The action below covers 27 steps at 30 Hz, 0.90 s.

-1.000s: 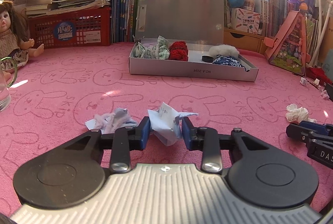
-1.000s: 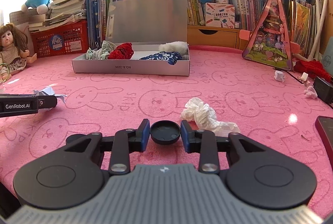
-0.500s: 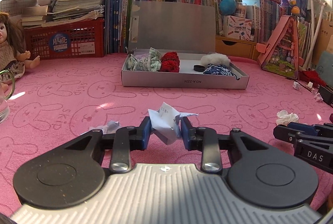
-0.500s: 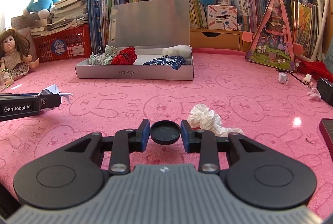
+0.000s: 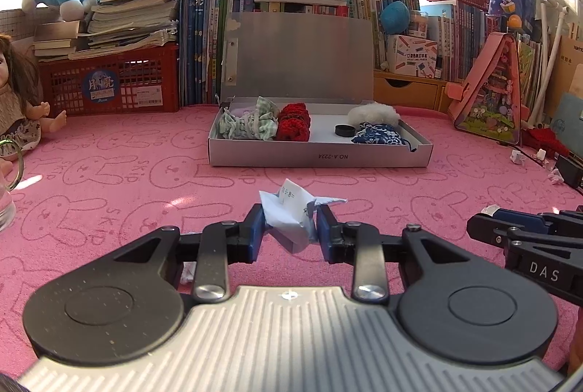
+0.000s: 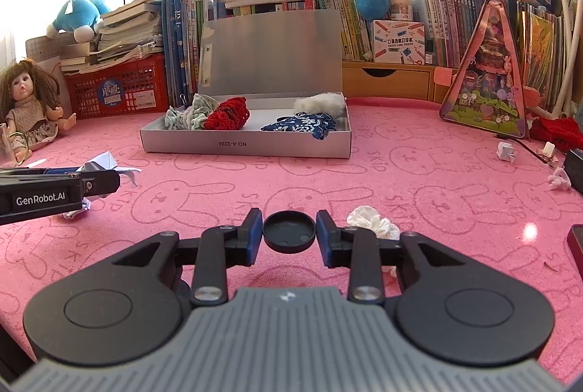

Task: Organize objects
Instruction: 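Lift the folded paper in the left tool while the right tool lifts the lens cap toward the box, then lower the folded paper into the box with the left tool while the right tool lowers the lens cap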

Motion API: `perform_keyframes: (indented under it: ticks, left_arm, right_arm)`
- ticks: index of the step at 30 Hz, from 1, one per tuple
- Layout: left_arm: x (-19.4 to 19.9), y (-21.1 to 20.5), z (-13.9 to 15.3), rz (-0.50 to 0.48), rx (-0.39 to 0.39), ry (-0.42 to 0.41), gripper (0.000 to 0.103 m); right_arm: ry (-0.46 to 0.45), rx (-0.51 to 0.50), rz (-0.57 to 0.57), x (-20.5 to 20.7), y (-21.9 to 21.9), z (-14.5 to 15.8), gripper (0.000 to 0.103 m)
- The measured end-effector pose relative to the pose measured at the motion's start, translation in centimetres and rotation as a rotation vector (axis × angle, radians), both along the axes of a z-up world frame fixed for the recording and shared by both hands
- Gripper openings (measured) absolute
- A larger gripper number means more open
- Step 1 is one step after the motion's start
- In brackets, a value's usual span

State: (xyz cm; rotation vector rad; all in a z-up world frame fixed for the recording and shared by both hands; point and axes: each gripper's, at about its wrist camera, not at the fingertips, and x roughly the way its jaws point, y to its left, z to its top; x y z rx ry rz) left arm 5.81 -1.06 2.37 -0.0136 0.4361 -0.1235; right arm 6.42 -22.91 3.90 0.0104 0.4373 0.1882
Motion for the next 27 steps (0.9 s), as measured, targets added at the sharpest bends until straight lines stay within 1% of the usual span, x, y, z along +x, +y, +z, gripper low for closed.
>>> perform_keyframes:
  ticks: [7,10,12,16,27]
  left_arm:
    - [1.6,-0.1,1.0,-0.015,-0.004,-0.008,0.036]
    - [2.3,-0.2,1.3,-0.024,0.009,-0.01,0.036]
    - [2.9,-0.2,1.4,-0.026,0.015,-0.002,0.036]
    - [4.4,0.0,1.6,-0.032,0.0,0.025,0.036]
    - [8.5,0.3,3.0,-0.012,0.009,-0.006,0.036]
  right_arm:
    - [-0.026,0.007,0.019,0.9,0.5,1.0,0.037]
    - [-0.035,0.012,0.024,1.5,0.6,1.5,0.037]
    - [-0.038,0.022,0.027,1.8,0.6,1.9,0.037]
    - [-0.042,0.049,0.042,2.9,0.6,2.8,0.037]
    - [-0.04,0.089,0.086,6.9,2.0,4.6,0.037]
